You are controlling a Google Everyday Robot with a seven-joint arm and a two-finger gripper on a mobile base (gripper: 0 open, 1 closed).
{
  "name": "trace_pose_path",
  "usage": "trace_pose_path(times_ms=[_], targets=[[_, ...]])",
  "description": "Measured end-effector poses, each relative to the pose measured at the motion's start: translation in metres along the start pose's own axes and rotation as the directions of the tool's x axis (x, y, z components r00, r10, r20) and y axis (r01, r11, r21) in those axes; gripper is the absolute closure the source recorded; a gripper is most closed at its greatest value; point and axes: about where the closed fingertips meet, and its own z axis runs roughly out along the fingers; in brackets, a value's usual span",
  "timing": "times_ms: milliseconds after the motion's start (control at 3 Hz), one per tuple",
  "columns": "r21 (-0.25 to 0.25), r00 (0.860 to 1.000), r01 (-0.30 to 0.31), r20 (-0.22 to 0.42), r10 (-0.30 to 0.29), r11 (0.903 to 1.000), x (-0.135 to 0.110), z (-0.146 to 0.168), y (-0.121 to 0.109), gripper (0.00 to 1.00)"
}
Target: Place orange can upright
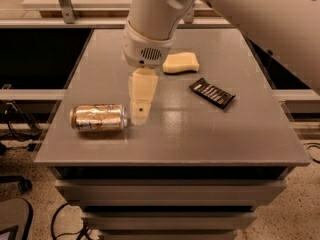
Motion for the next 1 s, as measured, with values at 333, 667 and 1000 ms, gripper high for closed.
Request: trace_pose_path(times_ms=[333, 667, 1000], targets=[[-0.001, 0.999, 0.007, -0.036, -0.008, 1.0, -0.024, 0.023, -0.007, 0.0], [0.011, 0.997, -0.008, -0.077, 0.009, 0.9999, -0.04, 0.043, -0.013, 0.0], [0.008, 0.996, -0.015, -0.091, 0.015, 0.9999, -0.051, 0.057, -0.017, 0.0]])
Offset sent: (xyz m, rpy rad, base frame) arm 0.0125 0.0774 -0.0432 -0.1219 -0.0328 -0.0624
